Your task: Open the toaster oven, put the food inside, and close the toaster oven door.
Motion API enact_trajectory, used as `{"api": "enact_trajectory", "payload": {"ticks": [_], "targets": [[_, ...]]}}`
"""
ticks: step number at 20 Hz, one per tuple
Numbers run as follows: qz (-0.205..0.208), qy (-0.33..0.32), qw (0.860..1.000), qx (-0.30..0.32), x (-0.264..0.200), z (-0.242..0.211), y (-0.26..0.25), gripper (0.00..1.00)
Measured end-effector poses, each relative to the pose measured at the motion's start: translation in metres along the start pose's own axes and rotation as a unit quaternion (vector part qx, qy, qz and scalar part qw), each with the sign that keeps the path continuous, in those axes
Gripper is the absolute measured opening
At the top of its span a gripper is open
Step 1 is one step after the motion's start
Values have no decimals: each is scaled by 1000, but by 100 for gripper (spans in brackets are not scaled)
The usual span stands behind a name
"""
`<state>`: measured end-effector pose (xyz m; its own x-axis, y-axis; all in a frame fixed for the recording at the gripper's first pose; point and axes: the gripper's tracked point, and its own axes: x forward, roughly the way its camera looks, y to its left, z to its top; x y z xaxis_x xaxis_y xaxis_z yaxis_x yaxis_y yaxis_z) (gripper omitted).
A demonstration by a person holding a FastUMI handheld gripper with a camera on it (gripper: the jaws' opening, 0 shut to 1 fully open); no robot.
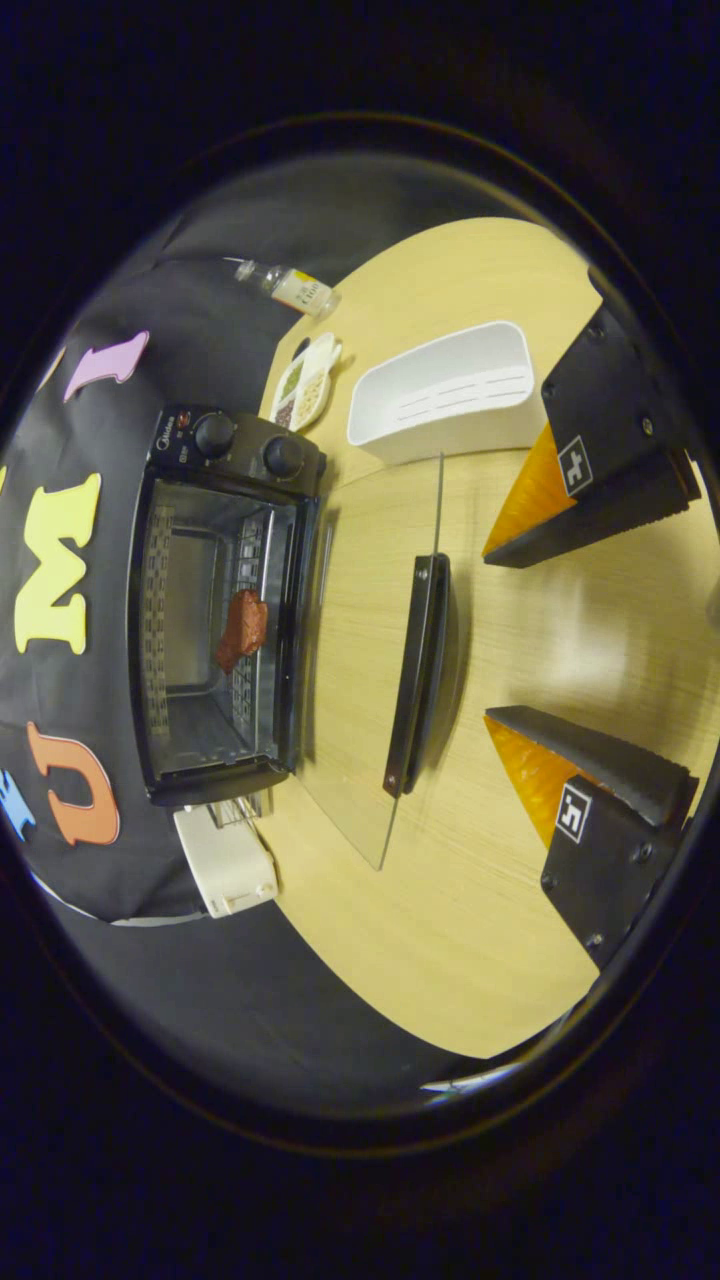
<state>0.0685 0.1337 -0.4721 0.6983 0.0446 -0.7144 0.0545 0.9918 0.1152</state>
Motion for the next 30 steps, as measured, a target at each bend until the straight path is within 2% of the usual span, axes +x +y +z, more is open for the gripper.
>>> {"api": "enact_trajectory", "payload": {"ticks": [9,15,30], "targets": [[8,7,1000,0,29,2,20,89],[-4,7,1000,10,34,8,17,89],[-9,-29,1000,6,2,93,5,89]]}}
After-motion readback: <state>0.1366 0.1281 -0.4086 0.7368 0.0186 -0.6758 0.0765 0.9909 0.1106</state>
